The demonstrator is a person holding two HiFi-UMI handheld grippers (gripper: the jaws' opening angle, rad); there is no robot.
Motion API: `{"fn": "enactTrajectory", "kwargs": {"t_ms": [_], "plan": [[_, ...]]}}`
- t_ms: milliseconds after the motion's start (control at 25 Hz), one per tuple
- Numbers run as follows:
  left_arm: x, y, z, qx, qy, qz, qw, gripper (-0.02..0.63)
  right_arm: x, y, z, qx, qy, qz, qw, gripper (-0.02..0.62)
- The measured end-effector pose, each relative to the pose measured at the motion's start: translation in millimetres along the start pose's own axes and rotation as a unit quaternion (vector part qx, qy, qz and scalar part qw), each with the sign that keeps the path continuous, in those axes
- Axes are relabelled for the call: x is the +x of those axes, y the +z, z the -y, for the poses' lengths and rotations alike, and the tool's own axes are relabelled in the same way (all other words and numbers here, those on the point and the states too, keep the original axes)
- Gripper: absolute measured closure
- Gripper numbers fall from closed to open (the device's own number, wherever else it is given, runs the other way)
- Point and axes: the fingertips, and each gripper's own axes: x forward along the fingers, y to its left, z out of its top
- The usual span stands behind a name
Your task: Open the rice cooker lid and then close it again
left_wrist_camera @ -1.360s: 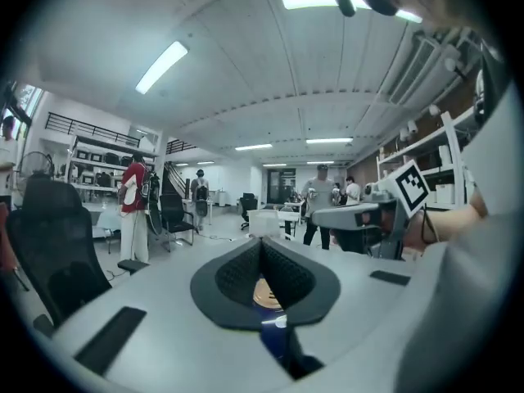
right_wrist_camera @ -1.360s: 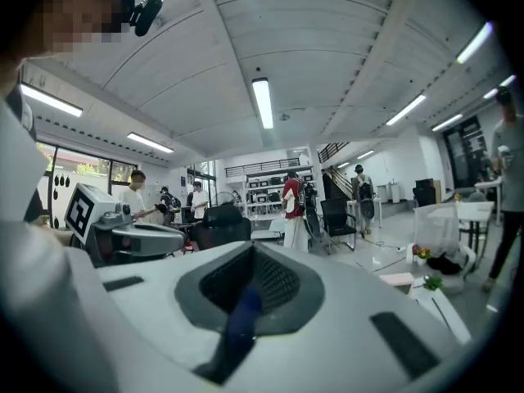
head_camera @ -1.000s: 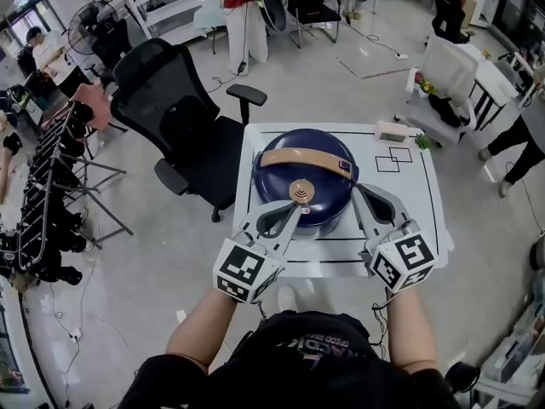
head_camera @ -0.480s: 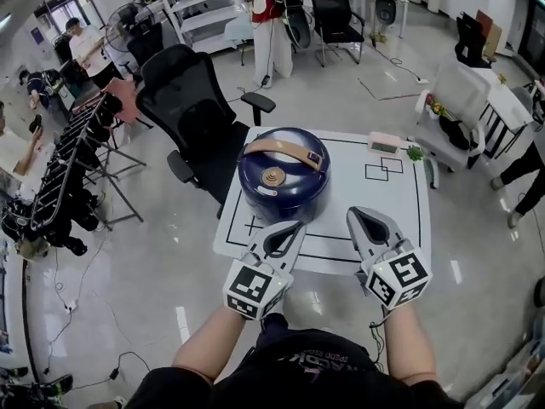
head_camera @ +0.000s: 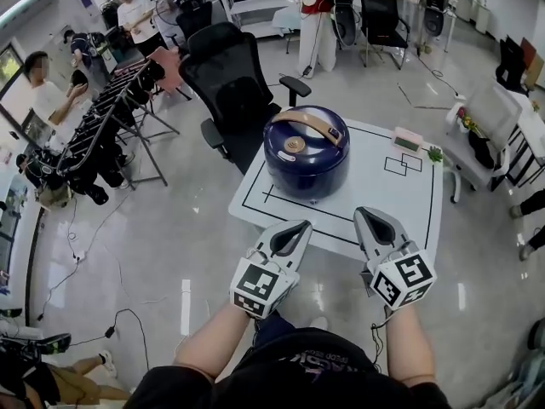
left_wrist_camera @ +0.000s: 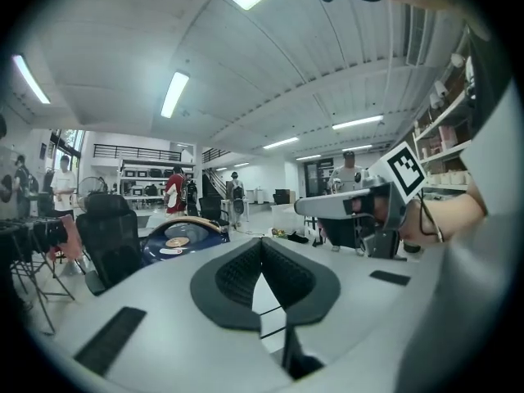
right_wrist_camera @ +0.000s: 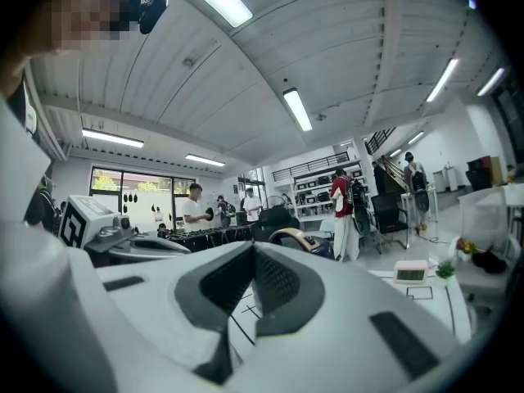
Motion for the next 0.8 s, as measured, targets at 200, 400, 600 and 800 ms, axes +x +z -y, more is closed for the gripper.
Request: {"fn": "enactTrajectory", "kwargs": {"t_ms": [200,400,600,800], "plan": [[-21,0,0,-0.011,0.02,0.003,0.9997,0.603,-5,0,-19,0.003,0.015,0.003,1.0,0.594],[-36,0,-12,-0.007,0.025,0.006,0.9996,0.603,4,-1,-35,0.005,0.02,0.008,1.0,0.594],[-47,1,-20,-0.014,0.019,0.008,0.9997,0.603,6,1,-49,0.007,0.009,0.012,1.0,0.594],[-49,0,-21,-0.018,0.002,0.014,0.9997,0.603,0,0,-53,0.004,-0.012,0.016,1.0,0.594]]}}
